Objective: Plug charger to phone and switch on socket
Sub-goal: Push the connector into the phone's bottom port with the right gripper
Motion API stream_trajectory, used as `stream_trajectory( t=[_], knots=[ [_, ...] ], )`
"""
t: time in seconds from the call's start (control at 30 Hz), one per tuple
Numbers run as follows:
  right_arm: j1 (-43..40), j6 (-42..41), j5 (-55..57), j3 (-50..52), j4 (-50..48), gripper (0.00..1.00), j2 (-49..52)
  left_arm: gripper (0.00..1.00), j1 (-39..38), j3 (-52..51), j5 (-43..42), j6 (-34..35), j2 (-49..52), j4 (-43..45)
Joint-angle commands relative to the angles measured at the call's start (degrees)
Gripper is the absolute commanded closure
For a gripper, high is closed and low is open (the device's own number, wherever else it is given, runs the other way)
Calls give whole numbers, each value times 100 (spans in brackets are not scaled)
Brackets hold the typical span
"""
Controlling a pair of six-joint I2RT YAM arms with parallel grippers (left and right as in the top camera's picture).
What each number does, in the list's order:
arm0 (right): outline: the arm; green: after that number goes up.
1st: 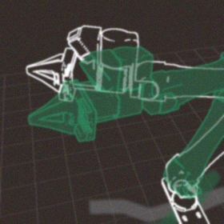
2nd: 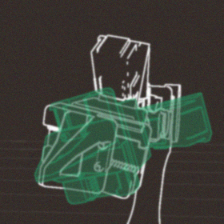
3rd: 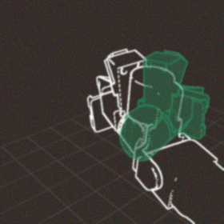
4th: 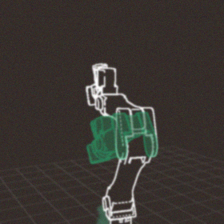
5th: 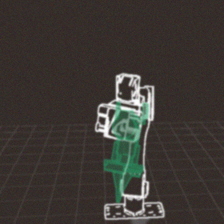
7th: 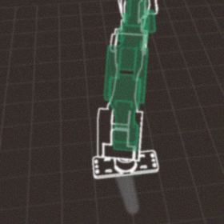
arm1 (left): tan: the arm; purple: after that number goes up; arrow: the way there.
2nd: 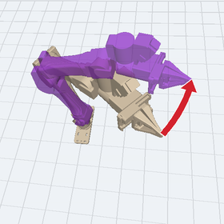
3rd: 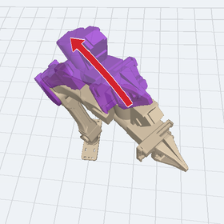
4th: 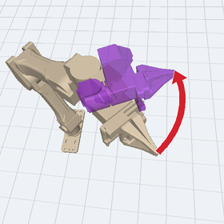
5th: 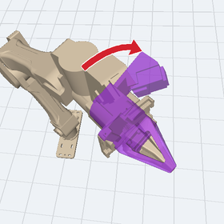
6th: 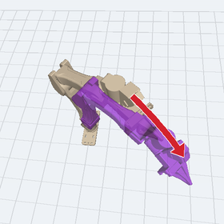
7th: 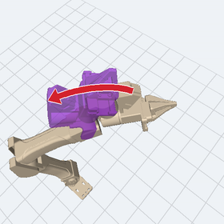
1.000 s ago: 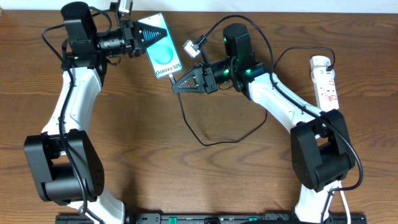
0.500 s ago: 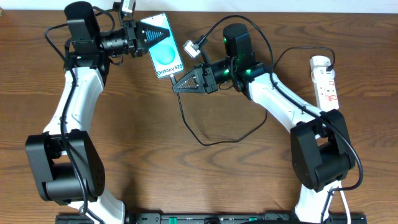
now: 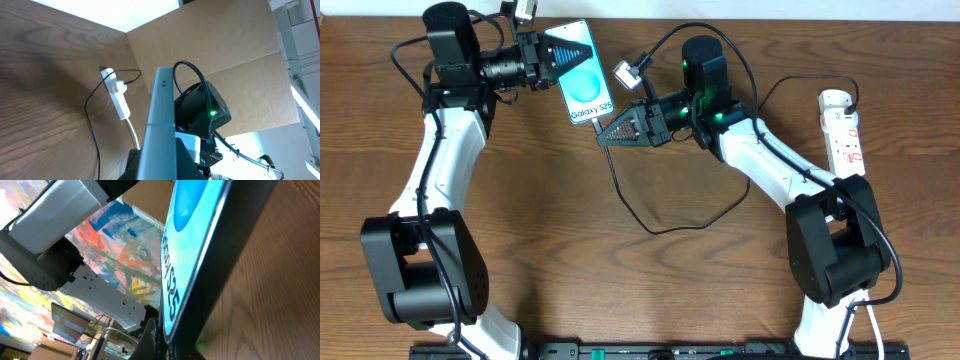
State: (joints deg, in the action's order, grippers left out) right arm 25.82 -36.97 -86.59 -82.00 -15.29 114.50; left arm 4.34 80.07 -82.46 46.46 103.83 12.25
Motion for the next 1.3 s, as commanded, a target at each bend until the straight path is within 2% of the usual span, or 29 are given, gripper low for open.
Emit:
stream_trajectory(
  t=[0.0,0.73,0.83,1.0,1.07,1.13,1.17,1.27],
  knots=[
    [-153,-96,503,-120,-107,99,0,92,-83,61,-348,-232,-42,-11],
    [-323,-435,1080,-120,-103,99,0,92,-83,61,-304,-234,-42,-9],
    [-323,-437,1080,-120,-103,96,0,93,-83,61,-302,-232,-42,-11],
    [-323,-435,1078,-120,-103,76,0,93,-83,61,-299,-232,-42,-11],
    [-323,-435,1075,-120,-103,64,0,93,-83,61,-297,-234,-42,-9],
    [-323,-435,1051,-120,-105,50,0,93,-83,61,-273,-234,-42,-11],
    [-323,-433,1014,-120,-105,33,0,93,-83,61,-234,-234,-42,-9],
    [-323,-431,946,-120,-105,8,0,93,-76,61,-210,-234,-42,-11]
  ],
)
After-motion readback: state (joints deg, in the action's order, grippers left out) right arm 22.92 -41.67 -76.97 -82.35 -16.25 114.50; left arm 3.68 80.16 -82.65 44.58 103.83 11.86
